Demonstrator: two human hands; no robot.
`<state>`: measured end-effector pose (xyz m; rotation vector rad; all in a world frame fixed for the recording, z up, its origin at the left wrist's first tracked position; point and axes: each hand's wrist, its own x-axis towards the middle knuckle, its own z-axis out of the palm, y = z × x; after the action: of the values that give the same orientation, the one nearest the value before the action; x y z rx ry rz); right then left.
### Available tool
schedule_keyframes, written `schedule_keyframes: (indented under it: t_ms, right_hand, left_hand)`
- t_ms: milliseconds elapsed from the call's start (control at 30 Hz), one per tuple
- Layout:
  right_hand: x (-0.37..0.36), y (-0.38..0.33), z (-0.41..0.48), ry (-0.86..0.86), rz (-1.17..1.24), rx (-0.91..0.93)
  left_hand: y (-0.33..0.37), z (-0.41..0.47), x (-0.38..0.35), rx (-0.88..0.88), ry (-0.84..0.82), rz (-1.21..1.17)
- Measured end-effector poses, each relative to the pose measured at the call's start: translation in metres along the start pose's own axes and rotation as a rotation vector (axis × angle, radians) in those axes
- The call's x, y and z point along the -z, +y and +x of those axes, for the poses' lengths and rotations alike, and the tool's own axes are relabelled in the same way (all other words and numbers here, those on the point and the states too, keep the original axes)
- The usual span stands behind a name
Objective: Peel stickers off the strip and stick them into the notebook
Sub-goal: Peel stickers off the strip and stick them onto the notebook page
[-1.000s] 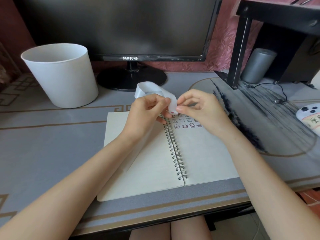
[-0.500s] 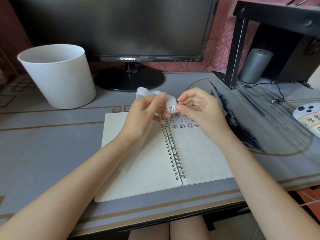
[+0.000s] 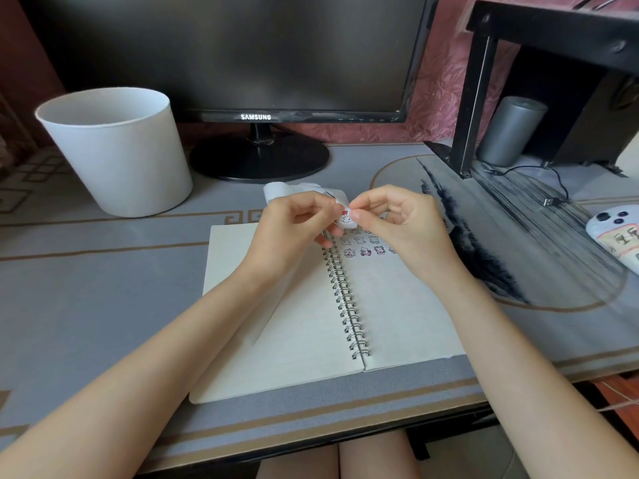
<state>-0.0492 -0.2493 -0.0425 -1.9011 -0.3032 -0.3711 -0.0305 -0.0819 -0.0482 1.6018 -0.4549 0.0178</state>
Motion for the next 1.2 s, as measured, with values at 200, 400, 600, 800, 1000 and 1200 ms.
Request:
schedule_keyframes:
  t_ms: [200, 400, 600, 800, 1000, 1200]
  right_hand:
    - [0.001, 0.002, 0.001, -0.004, -0.007, -0.011]
    - [0.001, 0.002, 0.001, -0.011, -0.071, -0.044]
    - [0.002, -0.004, -0.003, -0.076, -0.196, -0.036]
    - [0.004, -0.002, -0.003, -0.118, -0.278, 0.060]
    - [0.008, -0.012, -0.005, -0.114, -0.165, 0.064]
    - [0.039, -0.003, -0.010, 0.117, -0.051, -0.232]
  left_hand:
    - [0.000, 0.000, -0.001, 0.031, 0.008, 0.004]
    - [0.004, -0.002, -0.003, 0.053, 0.006, -0.010]
    - [0.002, -0.002, -0.002, 0.072, 0.024, 0.001]
    - [0.000, -0.001, -0.001, 0.095, 0.036, 0.020]
    - [0.002, -0.001, 0.000, 0.101, 0.080, 0.031]
    - [0.002, -0.001, 0.000, 0.105, 0.086, 0.037]
